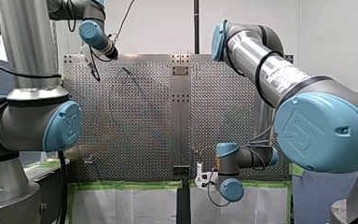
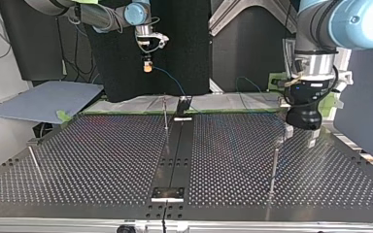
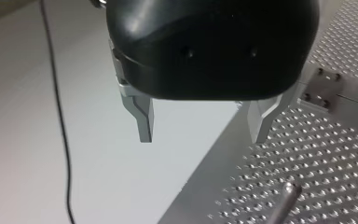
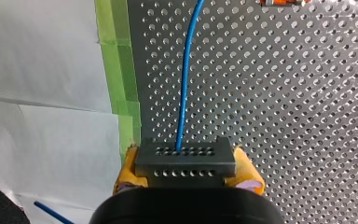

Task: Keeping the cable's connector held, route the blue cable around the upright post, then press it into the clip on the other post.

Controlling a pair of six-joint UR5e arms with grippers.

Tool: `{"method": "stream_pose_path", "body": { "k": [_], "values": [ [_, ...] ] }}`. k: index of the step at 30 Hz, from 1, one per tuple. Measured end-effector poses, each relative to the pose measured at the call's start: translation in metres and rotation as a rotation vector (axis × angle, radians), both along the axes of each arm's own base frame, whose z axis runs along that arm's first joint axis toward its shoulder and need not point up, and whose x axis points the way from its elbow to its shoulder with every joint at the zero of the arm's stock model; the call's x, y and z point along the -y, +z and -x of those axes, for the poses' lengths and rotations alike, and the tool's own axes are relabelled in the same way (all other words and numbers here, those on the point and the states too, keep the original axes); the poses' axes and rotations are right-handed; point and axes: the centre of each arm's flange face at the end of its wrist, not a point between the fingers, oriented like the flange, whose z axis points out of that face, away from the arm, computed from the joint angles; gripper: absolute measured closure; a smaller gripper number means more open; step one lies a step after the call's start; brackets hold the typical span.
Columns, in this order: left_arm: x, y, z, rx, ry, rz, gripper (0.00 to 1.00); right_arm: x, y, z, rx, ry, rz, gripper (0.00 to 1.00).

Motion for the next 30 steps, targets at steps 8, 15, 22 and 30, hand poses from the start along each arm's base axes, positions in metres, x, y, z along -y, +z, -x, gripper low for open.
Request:
{"method": "stream_pose_path", "body": {
  "k": [8, 15, 22, 30],
  "values": [
    [0.003, 0.028, -0.002, -0.014, -0.011, -0.087, 0.0, 0.002, 0.0, -0.001, -0.009, 0.001, 0.001, 1.0],
    [0.009, 0.042, -0.004, -0.025, -0.049, -0.167, 0.0, 0.003, 0.0, -0.002, -0.011, 0.002, -0.004, 1.0],
    [0.015, 0.026, -0.012, -0.076, -0.083, -0.236, 0.0, 0.001, 0.0, -0.004, -0.013, 0.009, -0.006, 1.0],
    [0.019, 0.01, -0.021, -0.129, -0.084, -0.319, 0.0, -0.001, -0.001, -0.005, -0.018, 0.015, -0.011, 1.0]
  ]
}}
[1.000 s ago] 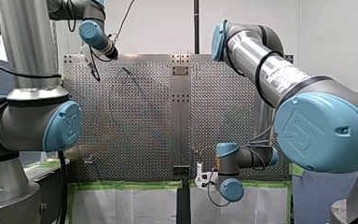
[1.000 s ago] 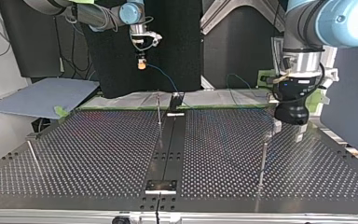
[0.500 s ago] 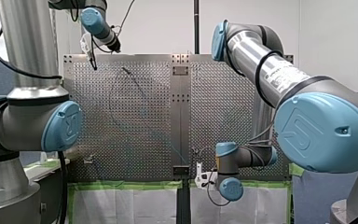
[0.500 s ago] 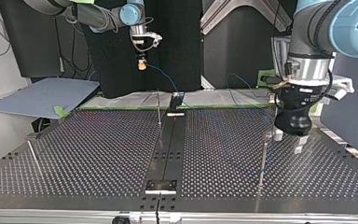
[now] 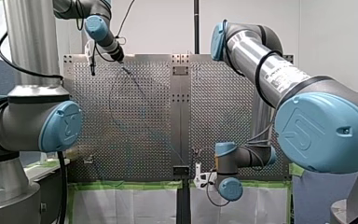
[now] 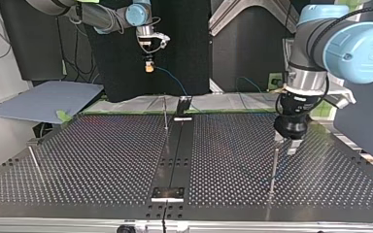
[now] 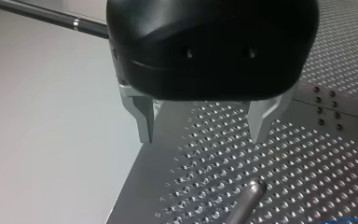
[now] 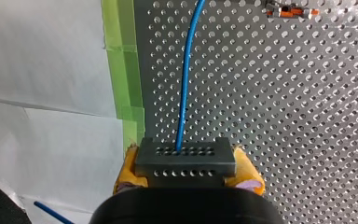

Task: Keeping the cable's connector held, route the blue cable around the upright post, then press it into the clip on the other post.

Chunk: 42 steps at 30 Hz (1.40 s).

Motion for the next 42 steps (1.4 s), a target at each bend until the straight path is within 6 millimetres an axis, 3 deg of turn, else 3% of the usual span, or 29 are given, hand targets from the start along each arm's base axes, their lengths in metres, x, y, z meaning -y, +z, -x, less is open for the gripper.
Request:
{"method": "stream_pose_path", "body": {
  "k": [23, 42],
  "values": [
    [-0.009, -0.001, 0.001, -0.002, 0.138, -0.029, 0.0, -0.003, -0.001, -0.001, -0.008, 0.005, -0.007, 1.0],
    [-0.003, -0.004, -0.001, -0.005, 0.086, 0.016, 0.0, -0.003, -0.001, -0.001, -0.008, 0.005, -0.006, 1.0]
  ]
}}
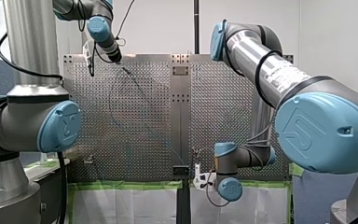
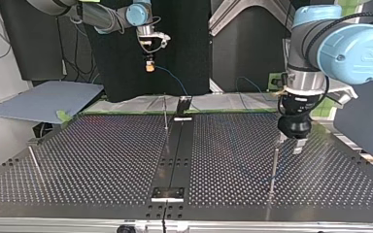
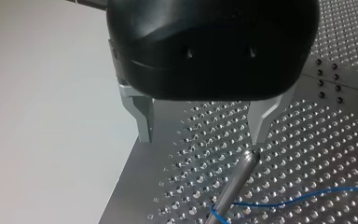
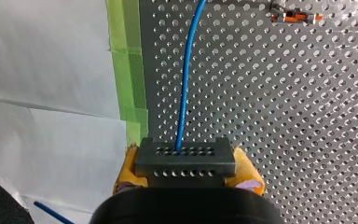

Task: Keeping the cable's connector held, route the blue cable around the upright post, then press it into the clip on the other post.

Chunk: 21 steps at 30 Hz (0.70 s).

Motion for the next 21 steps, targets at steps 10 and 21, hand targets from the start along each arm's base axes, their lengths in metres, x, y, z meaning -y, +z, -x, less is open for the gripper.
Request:
{"method": "stream_pose_path", "body": {
  "k": [10, 21],
  "values": [
    [0.002, 0.0, 0.0, 0.0, -0.018, -0.001, 0.0, 0.0, 0.0, 0.0, 0.0, 0.0, -0.001, 1.0],
    [0.019, -0.009, -0.006, -0.017, -0.091, -0.031, 0.0, 0.0, 0.0, 0.0, -0.001, 0.0, -0.003, 1.0]
  ]
}}
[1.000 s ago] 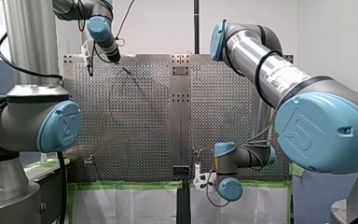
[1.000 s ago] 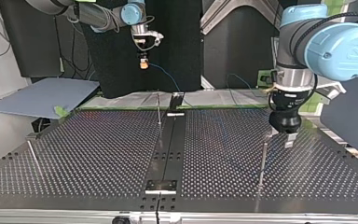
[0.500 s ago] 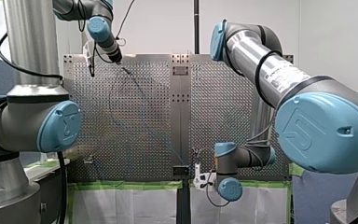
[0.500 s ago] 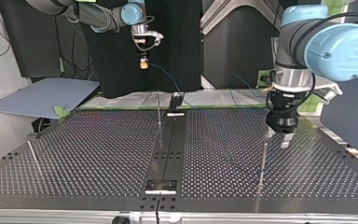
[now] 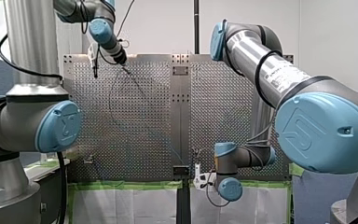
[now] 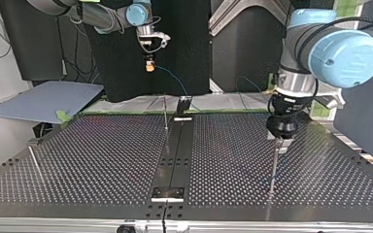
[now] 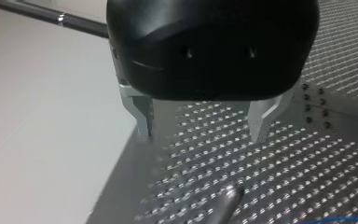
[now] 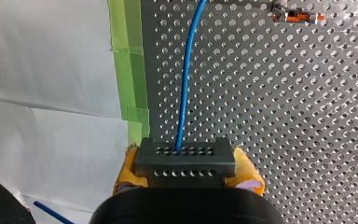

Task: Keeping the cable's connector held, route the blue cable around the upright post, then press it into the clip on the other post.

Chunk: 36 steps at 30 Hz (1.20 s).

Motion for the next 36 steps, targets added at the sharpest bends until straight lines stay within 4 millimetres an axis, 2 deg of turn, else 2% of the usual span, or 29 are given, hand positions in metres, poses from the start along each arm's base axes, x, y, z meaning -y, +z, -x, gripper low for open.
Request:
{"method": "stream_pose_path", "body": {
  "k": [9, 16, 25, 36],
  "values": [
    [0.039, -0.016, -0.02, 0.019, -0.051, -0.094, 0.0, 0.0, 0.0, 0.0, 0.002, 0.001, 0.003, 1.0],
    [0.072, -0.029, -0.019, 0.033, -0.121, -0.162, 0.0, 0.001, 0.001, -0.002, 0.009, 0.009, 0.007, 1.0],
    [0.084, -0.034, -0.028, 0.091, -0.092, -0.178, 0.0, 0.001, 0.001, -0.002, 0.011, 0.011, 0.007, 1.0],
    [0.098, -0.075, -0.06, 0.102, -0.056, -0.217, 0.0, 0.001, 0.001, -0.003, 0.017, 0.023, 0.009, 1.0]
  ]
}}
